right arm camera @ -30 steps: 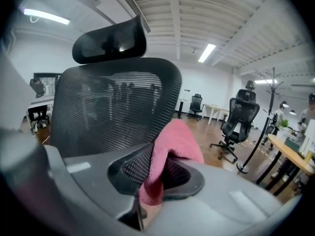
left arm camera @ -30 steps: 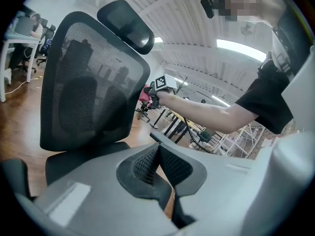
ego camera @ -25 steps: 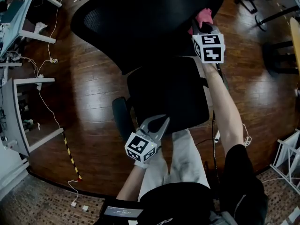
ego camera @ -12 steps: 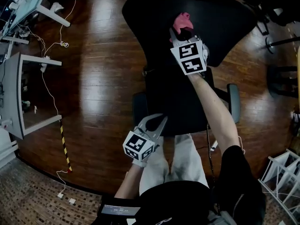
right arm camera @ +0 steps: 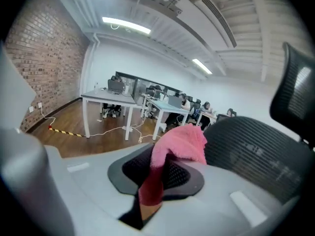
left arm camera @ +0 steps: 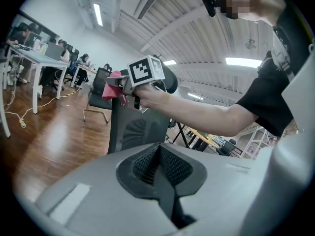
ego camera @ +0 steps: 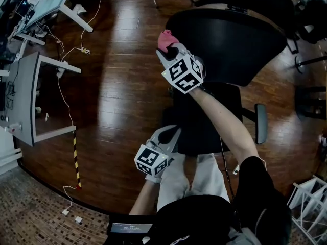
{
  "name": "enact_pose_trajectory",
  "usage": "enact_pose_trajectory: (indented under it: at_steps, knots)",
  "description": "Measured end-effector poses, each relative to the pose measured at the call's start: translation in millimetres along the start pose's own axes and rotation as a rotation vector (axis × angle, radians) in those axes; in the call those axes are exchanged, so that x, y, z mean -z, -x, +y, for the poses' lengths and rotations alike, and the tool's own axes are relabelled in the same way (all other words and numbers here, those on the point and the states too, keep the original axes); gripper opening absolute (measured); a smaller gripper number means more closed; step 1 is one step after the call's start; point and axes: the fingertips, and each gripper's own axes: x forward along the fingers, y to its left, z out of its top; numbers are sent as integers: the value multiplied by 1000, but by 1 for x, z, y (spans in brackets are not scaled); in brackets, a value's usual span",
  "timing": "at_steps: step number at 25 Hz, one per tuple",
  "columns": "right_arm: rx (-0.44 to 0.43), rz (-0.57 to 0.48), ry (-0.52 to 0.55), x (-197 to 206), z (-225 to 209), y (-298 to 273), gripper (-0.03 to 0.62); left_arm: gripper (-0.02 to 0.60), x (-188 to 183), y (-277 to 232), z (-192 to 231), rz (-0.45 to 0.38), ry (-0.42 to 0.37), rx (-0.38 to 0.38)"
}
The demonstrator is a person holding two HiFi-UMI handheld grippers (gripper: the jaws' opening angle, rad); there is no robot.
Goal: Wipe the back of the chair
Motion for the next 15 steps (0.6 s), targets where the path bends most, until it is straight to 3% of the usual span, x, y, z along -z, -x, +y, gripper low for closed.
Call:
enact_pose_trajectory:
  at_steps: [5,11,15]
  knots:
    - [-34,-45,62,-39,6,-10,44,-11,-16,15,9,-21,0,-36]
    - [38,-49,-70,-33,-52,6,44,-12,-28,15,1,-8,-15,-45]
    - [63,-46,-84,-19,-75,28,43,-12,-31,-2,-12,17,-29,-19]
